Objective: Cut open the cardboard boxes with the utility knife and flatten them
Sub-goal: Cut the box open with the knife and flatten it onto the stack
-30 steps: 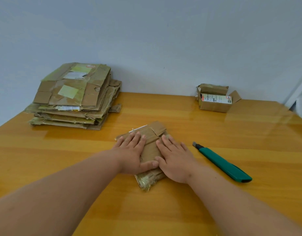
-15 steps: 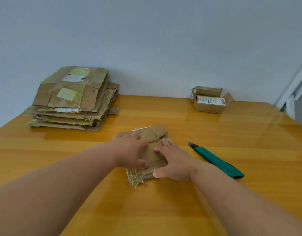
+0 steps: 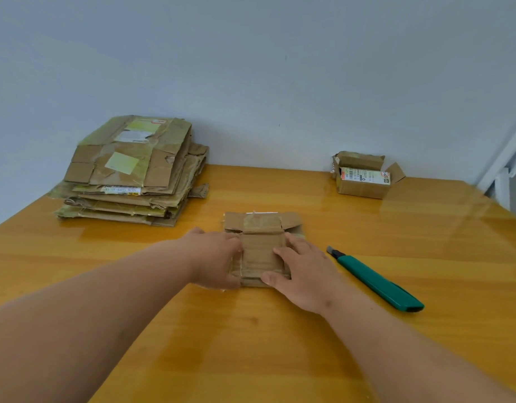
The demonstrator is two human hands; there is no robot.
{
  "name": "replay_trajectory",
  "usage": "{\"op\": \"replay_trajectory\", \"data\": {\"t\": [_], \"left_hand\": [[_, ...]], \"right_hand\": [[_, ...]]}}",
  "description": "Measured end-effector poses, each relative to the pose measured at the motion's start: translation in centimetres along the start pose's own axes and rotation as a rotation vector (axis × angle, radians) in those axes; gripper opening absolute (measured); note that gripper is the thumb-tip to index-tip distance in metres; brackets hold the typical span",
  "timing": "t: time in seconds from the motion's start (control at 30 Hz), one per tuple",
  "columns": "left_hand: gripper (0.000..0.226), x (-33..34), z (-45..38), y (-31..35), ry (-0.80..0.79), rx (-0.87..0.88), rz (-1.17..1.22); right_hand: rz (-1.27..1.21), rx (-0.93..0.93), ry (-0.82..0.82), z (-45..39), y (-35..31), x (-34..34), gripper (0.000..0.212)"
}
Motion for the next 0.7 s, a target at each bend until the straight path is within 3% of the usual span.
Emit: {"op": "replay_trajectory", "data": {"t": [0.17,0.3,0.47,0.7], "left_hand": [[0.068,-0.1,-1.4,-0.7,0.106,-0.035,-0.095],[0.067,-0.5,-3.1,-1.5,0.199,-0.092,-0.132],[0.046,-1.3,-6.1,-4.0,0.179,-0.125,-0.277],[0.033,-1.5,-11.3,-7.1,0.119,-0.211,-0.311]], "right_hand": [[0.127,0.027,0.049,-2.4,-0.6,-0.1,0.065],[0.066,0.03,0.108,-4.8,-1.3,-0.3,0.049],[0.093,-0.012,0.013,-8.9,-1.3,-0.6,0.038],[0.074,-0.046,-0.008,-15.8,-1.5,-0.4,0.038]]}}
Point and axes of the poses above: each hand's wrist, its own z-axis away from the middle knuckle, its own x-axis out of the palm, y = z × x, the point moved 3 cm from there along -z, towards the middle knuckle, and after that the axes turned 8 degrees about -z, right-handed, at the moved point
